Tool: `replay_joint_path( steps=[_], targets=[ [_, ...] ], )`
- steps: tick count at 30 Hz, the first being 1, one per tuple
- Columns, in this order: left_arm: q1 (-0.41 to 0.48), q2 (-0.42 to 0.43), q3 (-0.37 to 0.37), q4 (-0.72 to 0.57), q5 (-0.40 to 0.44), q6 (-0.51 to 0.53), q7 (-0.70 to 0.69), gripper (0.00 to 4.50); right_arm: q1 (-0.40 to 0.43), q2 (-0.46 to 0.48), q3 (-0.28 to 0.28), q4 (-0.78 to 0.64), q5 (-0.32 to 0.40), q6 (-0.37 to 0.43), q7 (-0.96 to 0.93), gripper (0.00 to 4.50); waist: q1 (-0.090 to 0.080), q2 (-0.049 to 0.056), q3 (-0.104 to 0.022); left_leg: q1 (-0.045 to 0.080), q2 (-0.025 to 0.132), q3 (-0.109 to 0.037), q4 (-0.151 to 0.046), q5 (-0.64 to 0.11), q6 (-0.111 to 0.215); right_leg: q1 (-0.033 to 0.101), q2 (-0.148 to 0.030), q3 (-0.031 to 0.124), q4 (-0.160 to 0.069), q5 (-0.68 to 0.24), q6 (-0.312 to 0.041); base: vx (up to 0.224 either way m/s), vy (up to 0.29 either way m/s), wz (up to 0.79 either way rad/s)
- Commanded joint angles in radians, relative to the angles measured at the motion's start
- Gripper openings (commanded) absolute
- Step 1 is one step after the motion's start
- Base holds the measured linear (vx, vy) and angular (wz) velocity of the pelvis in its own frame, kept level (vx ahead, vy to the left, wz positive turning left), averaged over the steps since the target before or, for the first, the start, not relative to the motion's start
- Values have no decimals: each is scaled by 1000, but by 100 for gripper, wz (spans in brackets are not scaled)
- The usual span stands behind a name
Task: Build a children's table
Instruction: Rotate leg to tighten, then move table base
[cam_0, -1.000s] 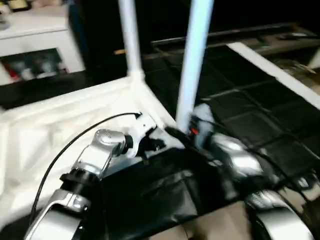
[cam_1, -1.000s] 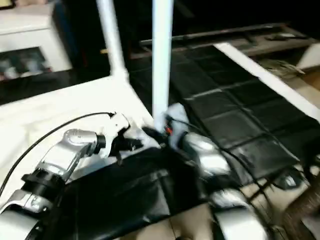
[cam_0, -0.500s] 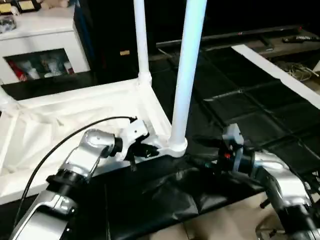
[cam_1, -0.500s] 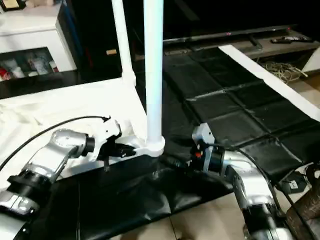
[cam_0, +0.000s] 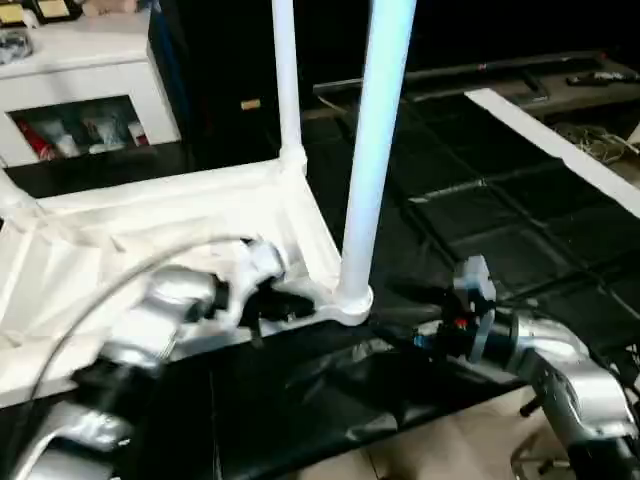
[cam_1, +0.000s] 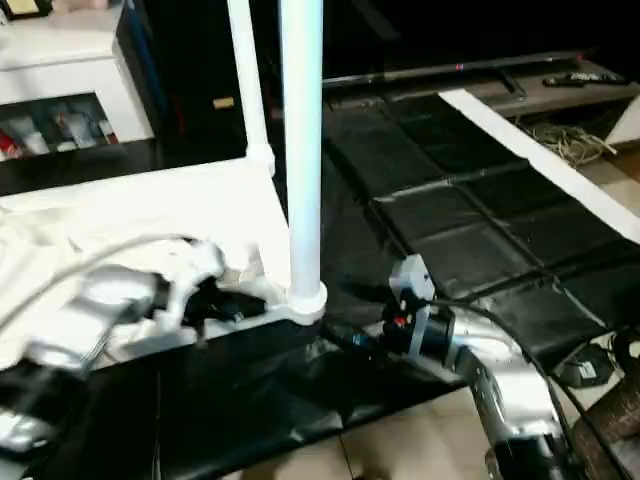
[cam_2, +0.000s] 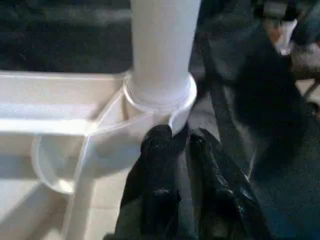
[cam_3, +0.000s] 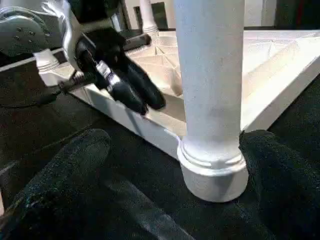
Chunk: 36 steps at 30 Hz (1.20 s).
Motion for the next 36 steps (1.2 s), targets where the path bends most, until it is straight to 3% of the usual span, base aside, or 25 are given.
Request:
replay_joint_path(
  steps=[1,2,5,6,7,11,12,13,14,15,17,19,21,24,25,27,29,30,31,33,36],
  targets=[
    [25,6,30,-40,-32,36,8,97,6,5,0,-36,21,33,-24,450,3,-19,-61,-6,10,10,-66,-227,67,55,-50,42,-84,-501,-92,0,0,0],
    [34,5,46,-56,-45,48,20,101,11,7,4,-47,24,38,-29,450,0,-23,-59,-6,8,11,-67,-233,66,54,-49,41,-89,-522,-82,0,0,0],
    [59,0,84,-102,-78,79,48,134,25,16,11,-77,33,43,-41,450,1,-19,-59,-6,8,10,-67,-236,61,53,-48,40,-91,-534,-66,0,0,0],
    [59,0,84,-102,-78,79,48,141,25,16,11,-77,33,43,-41,450,1,-18,-60,-5,9,9,-67,-237,59,53,-49,40,-89,-531,-66,0,0,0],
    [108,-16,152,-187,-131,119,106,155,39,40,6,-110,46,49,-71,450,1,-15,-60,-5,11,8,-67,-244,54,52,-50,40,-88,-522,-69,0,0,0],
    [162,-34,212,-274,-174,153,169,189,57,50,7,-148,54,64,-88,450,0,-18,-60,-6,13,6,-69,-260,49,54,-47,39,-86,-510,-74,0,0,0],
    [203,-59,250,-337,-183,170,233,189,71,53,8,-169,53,73,-102,450,-1,-25,-59,-8,13,7,-70,-257,53,55,-47,40,-89,-510,-70,0,0,0],
    [260,-102,297,-426,-184,188,333,199,88,60,8,-190,46,77,-131,450,-2,-21,-60,-11,19,6,-71,-250,48,56,-48,42,-82,-486,-78,0,0,0],
    [267,-107,302,-437,-184,191,346,199,90,61,8,-192,45,77,-135,450,-2,-21,-59,-11,18,7,-71,-250,50,55,-46,42,-85,-484,-78,0,0,0],
    [292,-123,310,-471,-178,194,376,225,96,71,4,-197,43,75,-155,450,-3,-22,-57,-8,11,9,-69,-267,56,50,-42,39,-93,-521,-63,0,0,0],
    [367,-156,316,-565,-161,201,443,233,109,98,2,-212,39,71,-204,450,-5,-23,-54,-6,13,6,-71,-299,47,47,-45,36,-99,-562,-48,0,0,0],
    [409,-166,316,-612,-150,209,471,239,109,109,15,-221,34,70,-210,450,-7,-24,-51,-3,6,6,-68,-327,44,42,-40,31,-112,-628,-6,0,0,0],
    [455,-145,324,-653,-177,234,466,239,95,112,36,-225,39,74,-189,450,-9,-29,-48,0,3,4,-67,-352,44,38,-39,26,-120,-663,17,0,0,0],
    [485,-117,337,-671,-198,256,446,239,79,105,54,-224,43,83,-167,450,-14,-27,-43,5,0,1,-67,-391,41,33,-35,19,-132,-701,39,0,0,0],
    [511,-76,348,-679,-214,288,421,239,60,92,74,-217,44,91,-138,450,-16,-26,-47,2,4,-4,-73,-391,40,43,-37,19,-128,-657,32,0,0,0],
    [532,-38,356,-681,-217,305,402,239,41,82,93,-206,47,104,-109,450,-20,-22,-42,0,6,-9,-79,-415,42,43,-33,21,-121,-631,20,0,0,0],
    [555,10,360,-682,-224,333,371,239,-6,82,128,-166,30,101,-70,450,-30,-23,-39,9,2,-10,-75,-456,35,38,-34,15,-131,-679,30,0,0,0],
    [559,19,357,-684,-222,337,370,239,-17,85,134,-156,29,100,-67,450,-34,-19,-42,11,4,-13,-75,-456,31,39,-37,18,-128,-661,17,0,0,0],
    [561,23,353,-681,-217,337,371,239,-38,99,135,-131,18,86,-78,450,-37,-19,-42,6,8,-15,-80,-453,32,42,-38,21,-122,-628,0,0,0,0],
    [561,26,351,-678,-214,337,372,239,-53,110,135,-113,10,75,-87,450,-35,-18,-43,11,10,-13,-80,-455,27,39,-39,27,-118,-602,-21,0,0,0],
    [550,41,320,-665,-210,334,392,239,-190,196,101,68,-56,-6,-230,450,-37,-18,-46,5,12,-16,-84,-454,17,45,-42,30,-105,-568,-50,0,0,0]
  ],
)
